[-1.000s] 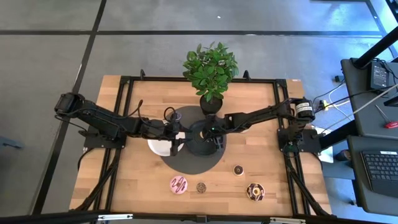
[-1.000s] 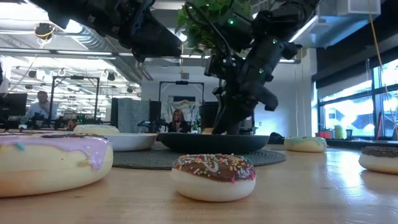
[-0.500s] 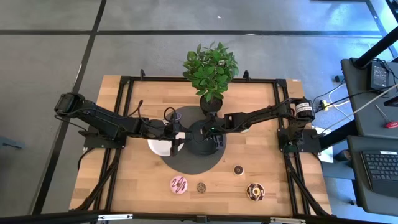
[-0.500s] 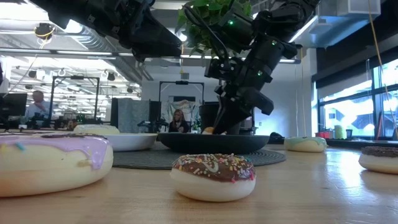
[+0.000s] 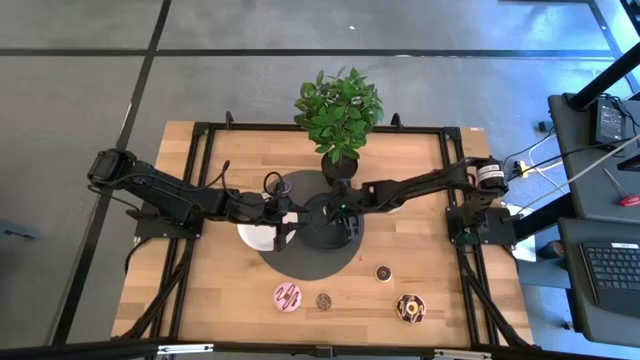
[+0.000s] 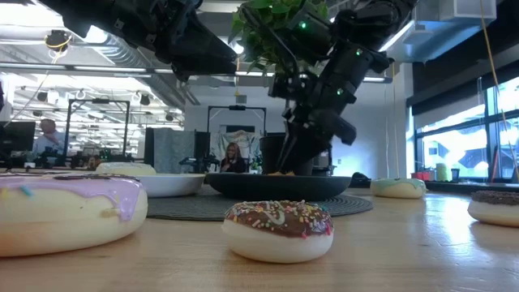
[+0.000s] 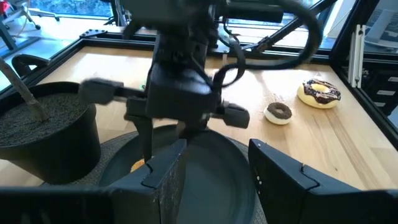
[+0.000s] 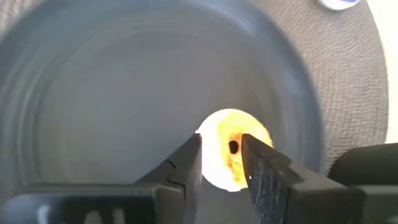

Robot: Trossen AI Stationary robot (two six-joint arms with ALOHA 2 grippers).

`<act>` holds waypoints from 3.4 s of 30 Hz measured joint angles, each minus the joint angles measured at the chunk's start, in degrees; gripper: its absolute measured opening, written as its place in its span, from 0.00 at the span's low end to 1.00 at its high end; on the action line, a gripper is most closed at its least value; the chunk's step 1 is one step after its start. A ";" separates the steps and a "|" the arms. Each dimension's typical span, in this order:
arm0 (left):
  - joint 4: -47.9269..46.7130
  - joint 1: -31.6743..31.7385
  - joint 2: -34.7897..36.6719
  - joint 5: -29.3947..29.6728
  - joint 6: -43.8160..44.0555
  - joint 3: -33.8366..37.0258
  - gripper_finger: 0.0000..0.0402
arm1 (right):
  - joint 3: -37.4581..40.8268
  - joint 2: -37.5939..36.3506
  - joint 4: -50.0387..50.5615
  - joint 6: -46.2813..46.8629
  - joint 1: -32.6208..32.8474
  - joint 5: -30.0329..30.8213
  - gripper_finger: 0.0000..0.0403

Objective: Pick & Place donuts
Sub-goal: Put the small orange donut on the black plate, then put the small black donut on the black plate

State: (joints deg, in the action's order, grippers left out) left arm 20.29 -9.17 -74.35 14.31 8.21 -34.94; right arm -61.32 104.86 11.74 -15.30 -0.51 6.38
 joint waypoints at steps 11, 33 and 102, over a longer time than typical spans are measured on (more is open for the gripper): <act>-0.05 0.00 0.00 0.01 0.00 0.00 0.42 | 0.02 -9.17 19.43 13.60 4.27 -6.60 0.30; 0.00 0.00 0.00 0.00 0.04 -0.02 0.42 | 11.50 -14.16 21.62 36.12 29.45 -3.82 0.30; -0.86 -0.59 0.00 1.06 0.02 -0.02 0.42 | -0.24 -4.02 9.05 10.74 -0.29 -6.07 0.01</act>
State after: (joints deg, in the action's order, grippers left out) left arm 19.44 -9.76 -74.35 15.38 8.23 -34.96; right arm -61.56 100.84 20.79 -4.56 -0.80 0.32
